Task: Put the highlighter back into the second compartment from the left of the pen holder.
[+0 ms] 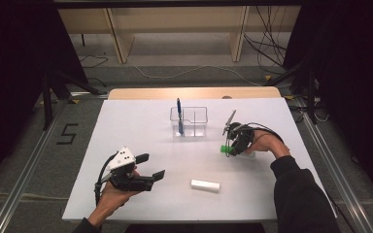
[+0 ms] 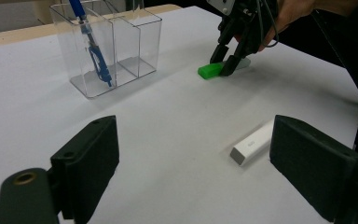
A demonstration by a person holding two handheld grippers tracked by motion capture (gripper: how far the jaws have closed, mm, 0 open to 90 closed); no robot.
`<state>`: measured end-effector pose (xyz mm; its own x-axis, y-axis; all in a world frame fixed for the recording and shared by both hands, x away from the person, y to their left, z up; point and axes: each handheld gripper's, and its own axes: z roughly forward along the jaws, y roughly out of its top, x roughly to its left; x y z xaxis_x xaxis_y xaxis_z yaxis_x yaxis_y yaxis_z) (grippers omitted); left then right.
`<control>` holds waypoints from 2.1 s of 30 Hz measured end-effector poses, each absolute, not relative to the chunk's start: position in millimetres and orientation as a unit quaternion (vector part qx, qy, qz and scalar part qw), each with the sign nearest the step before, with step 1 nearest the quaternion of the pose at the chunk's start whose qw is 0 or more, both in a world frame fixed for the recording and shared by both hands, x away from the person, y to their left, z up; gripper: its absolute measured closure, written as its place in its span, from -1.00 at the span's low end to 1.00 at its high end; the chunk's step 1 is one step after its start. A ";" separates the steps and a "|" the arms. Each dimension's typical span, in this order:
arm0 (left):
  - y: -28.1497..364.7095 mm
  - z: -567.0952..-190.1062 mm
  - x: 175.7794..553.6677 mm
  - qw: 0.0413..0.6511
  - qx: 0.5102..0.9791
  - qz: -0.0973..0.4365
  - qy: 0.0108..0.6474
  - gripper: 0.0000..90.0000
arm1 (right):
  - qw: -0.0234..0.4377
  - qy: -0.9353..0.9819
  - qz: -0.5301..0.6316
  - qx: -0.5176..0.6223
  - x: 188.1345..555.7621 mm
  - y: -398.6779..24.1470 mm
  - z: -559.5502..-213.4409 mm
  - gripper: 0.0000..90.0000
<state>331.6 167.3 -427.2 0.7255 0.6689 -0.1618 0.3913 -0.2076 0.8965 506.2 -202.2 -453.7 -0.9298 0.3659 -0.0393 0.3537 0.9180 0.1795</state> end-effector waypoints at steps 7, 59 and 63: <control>166.7 -427.4 331.3 0.525 0.767 0.128 0.347 -0.66 | 0.037 0.980 0.082 0.178 504.9 -200.8 -453.5 0.48; 172.8 -431.5 334.0 0.545 0.744 0.127 0.365 -0.66 | 0.156 0.851 0.383 0.324 487.5 -208.0 -392.6 0.50; 173.1 -430.9 333.6 0.549 0.740 0.128 0.368 -0.66 | 0.164 0.830 0.414 0.335 485.9 -204.0 -389.7 0.50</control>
